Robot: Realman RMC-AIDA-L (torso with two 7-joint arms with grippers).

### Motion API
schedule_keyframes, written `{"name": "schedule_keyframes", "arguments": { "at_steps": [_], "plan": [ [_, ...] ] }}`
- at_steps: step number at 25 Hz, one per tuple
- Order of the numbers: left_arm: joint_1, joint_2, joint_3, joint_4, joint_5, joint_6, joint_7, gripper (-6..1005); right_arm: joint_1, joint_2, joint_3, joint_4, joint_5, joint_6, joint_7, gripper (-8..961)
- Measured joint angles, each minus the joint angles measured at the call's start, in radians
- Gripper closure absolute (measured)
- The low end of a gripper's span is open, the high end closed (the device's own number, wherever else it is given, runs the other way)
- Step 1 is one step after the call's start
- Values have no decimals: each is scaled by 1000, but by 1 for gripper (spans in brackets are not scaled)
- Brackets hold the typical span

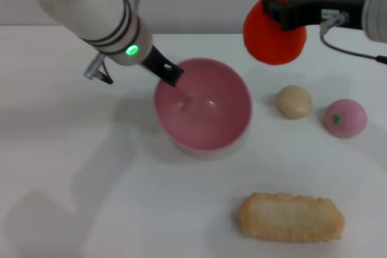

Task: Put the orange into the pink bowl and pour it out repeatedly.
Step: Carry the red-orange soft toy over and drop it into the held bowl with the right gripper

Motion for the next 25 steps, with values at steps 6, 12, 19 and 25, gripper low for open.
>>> {"name": "schedule_keyframes", "arguments": {
  "at_steps": [6,12,19,25],
  "plan": [
    [-16,-1,37,-36,-52,56,0,959,9,0,-39,54,9,-17,1,796],
    [-27,-2,39,-64,-67,89,0,959,23,-1,-87,102,34,-32,11,796],
    [-38,-2,35,-67,-69,92,5,959,58,-3,-122,174,85,-51,6,781],
    [-45,0,32,-74,-68,90,5,959,74,-3,-129,202,89,-44,12,756]
  ]
}}
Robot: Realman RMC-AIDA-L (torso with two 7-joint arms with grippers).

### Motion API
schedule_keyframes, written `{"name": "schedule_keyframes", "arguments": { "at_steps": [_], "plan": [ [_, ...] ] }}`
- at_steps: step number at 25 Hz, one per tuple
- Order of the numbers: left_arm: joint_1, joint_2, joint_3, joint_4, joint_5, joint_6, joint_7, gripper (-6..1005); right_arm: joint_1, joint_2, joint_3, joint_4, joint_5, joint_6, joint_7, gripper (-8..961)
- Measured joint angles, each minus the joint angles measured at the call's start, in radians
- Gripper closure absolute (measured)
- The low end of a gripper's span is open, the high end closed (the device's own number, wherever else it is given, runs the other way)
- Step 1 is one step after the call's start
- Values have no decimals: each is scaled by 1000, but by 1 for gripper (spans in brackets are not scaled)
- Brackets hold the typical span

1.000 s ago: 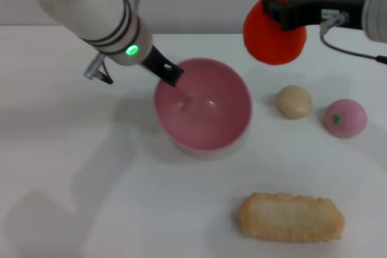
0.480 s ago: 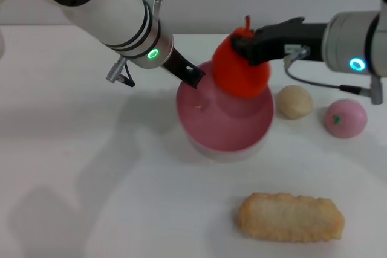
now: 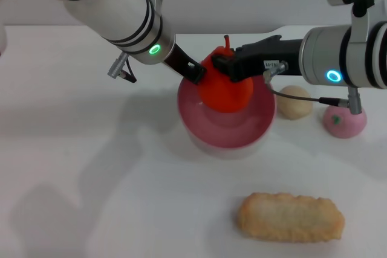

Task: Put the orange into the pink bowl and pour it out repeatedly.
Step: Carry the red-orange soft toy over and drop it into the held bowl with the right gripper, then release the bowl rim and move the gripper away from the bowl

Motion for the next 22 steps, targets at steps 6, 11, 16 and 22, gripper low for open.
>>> {"name": "schedule_keyframes", "arguments": {
  "at_steps": [6,11,16,22],
  "plan": [
    [-10,0,1,-2,1,-14,0,959,-5,0,5,1,1,4,1,731],
    [-25,0,5,-2,1,-31,-4,959,-17,-2,9,-18,1,5,1,713],
    [-32,-2,6,-2,3,-36,-4,959,-43,-2,9,-61,2,8,1,667],
    [-34,-2,-1,0,12,-37,-5,959,-64,1,5,-101,13,31,0,503]
  ]
}}
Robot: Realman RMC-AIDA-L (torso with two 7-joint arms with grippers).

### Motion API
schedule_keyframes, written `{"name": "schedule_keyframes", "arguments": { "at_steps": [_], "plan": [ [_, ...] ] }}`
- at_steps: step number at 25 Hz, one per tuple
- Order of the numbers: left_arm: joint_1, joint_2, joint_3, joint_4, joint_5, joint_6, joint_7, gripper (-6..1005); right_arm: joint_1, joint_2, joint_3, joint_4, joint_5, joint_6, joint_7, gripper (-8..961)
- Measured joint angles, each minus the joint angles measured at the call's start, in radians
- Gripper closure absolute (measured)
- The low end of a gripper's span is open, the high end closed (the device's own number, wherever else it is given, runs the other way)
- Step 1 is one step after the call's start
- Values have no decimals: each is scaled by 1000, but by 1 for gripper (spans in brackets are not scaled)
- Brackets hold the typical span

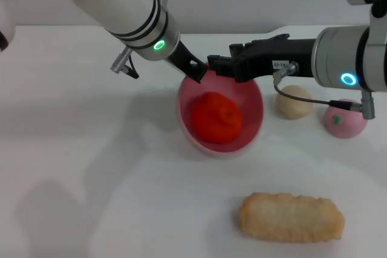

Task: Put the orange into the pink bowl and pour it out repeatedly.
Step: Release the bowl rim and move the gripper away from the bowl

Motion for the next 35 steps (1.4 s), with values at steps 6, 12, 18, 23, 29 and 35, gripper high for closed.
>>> {"name": "schedule_keyframes", "arguments": {
  "at_steps": [6,12,18,23,29,35],
  "plan": [
    [-5,1,3,0,0,-10,-2,959,-55,2,74,-40,-17,-17,-8,499],
    [-19,-1,-2,-43,-6,-19,-8,960,-95,2,198,-43,-35,-32,-18,500],
    [-60,-1,-24,-115,-9,-24,-10,961,-101,3,199,-34,-30,-34,-24,500],
    [-75,-2,-40,-160,-11,-4,-1,961,-96,3,195,-15,-30,-35,-25,501],
    [-65,0,-50,-186,-10,41,13,960,-91,2,194,4,-28,-39,-37,501],
    [-48,3,-54,-207,-8,93,13,959,-88,0,188,13,-28,-40,-38,502]
  ]
}}
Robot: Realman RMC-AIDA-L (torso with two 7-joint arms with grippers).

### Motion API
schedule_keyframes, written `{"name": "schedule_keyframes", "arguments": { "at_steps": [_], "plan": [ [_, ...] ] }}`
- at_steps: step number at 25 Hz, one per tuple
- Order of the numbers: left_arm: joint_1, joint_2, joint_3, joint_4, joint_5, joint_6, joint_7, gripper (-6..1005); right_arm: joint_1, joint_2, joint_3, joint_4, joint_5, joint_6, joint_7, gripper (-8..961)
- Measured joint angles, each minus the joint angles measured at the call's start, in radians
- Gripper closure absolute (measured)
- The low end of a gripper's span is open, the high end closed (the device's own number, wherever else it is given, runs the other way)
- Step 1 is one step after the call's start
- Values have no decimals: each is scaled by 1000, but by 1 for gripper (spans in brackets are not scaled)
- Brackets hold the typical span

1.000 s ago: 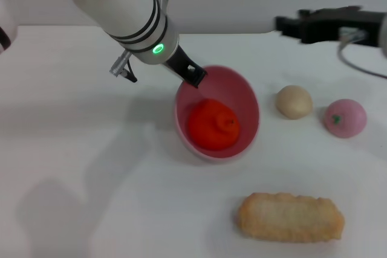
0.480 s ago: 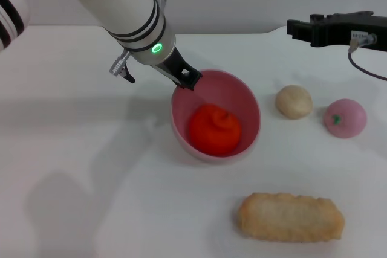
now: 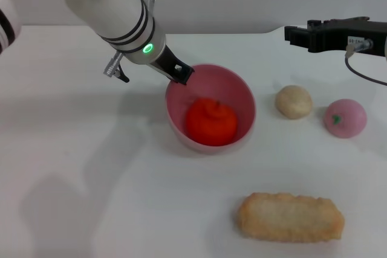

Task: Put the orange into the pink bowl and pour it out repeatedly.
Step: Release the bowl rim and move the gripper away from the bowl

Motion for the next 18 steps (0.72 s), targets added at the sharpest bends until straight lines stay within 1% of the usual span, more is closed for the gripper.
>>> {"name": "schedule_keyframes", "arguments": {
  "at_steps": [9,14,18],
  "plan": [
    [44,4,-26,3,5,62,-10,963,4,0,-5,17,0,-3,0,503],
    [62,5,-26,7,7,89,-12,818,12,-2,-15,33,0,-9,0,503],
    [83,5,-26,26,7,126,-9,629,17,-2,-19,43,0,-15,0,504]
  ]
}}
